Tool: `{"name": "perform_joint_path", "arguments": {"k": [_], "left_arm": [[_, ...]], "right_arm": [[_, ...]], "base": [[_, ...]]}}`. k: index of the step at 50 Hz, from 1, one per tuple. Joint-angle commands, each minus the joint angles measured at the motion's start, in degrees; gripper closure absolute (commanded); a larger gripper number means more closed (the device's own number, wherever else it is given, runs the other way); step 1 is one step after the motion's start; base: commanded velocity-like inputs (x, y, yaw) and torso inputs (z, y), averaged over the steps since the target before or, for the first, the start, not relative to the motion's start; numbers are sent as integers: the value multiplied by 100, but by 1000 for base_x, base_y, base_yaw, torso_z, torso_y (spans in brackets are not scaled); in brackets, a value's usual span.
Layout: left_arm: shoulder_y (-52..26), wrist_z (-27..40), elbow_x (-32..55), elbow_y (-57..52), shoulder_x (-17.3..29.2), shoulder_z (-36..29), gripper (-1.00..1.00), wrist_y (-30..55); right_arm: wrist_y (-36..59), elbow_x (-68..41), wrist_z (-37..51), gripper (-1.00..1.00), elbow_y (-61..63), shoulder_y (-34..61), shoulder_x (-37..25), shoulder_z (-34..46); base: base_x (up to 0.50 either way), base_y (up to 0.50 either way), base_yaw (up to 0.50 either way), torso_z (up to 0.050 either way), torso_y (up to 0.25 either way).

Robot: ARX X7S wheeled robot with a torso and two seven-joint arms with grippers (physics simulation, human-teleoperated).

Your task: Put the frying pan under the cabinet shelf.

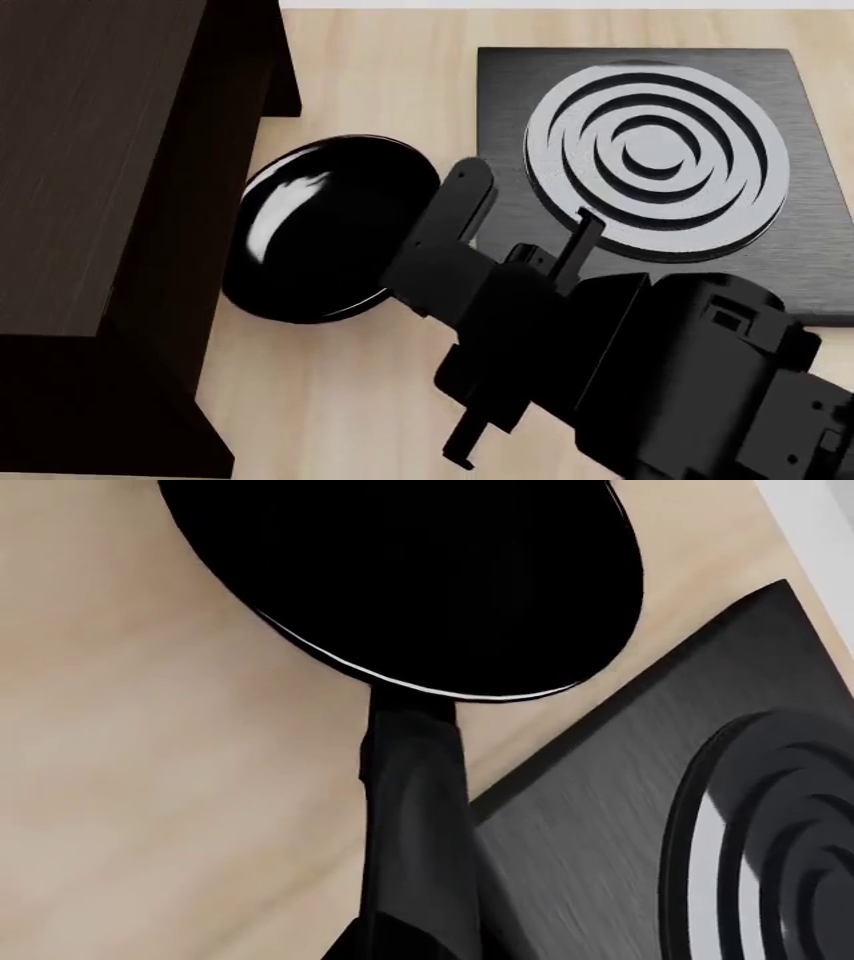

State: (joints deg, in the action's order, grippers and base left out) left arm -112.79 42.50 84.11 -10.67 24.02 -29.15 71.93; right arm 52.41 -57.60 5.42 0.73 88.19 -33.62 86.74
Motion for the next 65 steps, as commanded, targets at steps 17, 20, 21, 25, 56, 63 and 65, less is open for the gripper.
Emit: {"name": "perform_joint_path", "arguments": {"k": [17,20,21,25,56,63,65], "left_arm": [[16,47,25,-28,59,-67,-100,-56],[21,71,41,-45,73,-72,-100,-53],[23,84,42,-62,86,-81,-100,-41],[34,102,53,-75,122,-89,-100,-35],[67,171,129,-127,253,-119,-100,-78],[86,280,235,-165,305,-107,-100,-50],[99,329,278,-203,311,-117,-100,-30]], "right_arm": [[-296,-297,-481,100,-205,-169,562,-120],[-384,-253,-562,100,-313,-213,618,-114],[-460,-214,-620,100,-416,-255,671,-108],[-624,-135,-763,100,-654,-357,814,-90],[-905,-293,-1146,100,-869,-658,1303,-174],[-1219,-76,-1484,100,-1349,-716,1542,-137],[-1392,101,-1618,100,-1632,-740,1656,-81]], "base": [[0,1,3,0,0],[0,1,3,0,0],[0,0,4,0,0],[0,2,3,0,0],[0,1,2,0,0],[0,1,2,0,0],[0,0,2,0,0]]}}
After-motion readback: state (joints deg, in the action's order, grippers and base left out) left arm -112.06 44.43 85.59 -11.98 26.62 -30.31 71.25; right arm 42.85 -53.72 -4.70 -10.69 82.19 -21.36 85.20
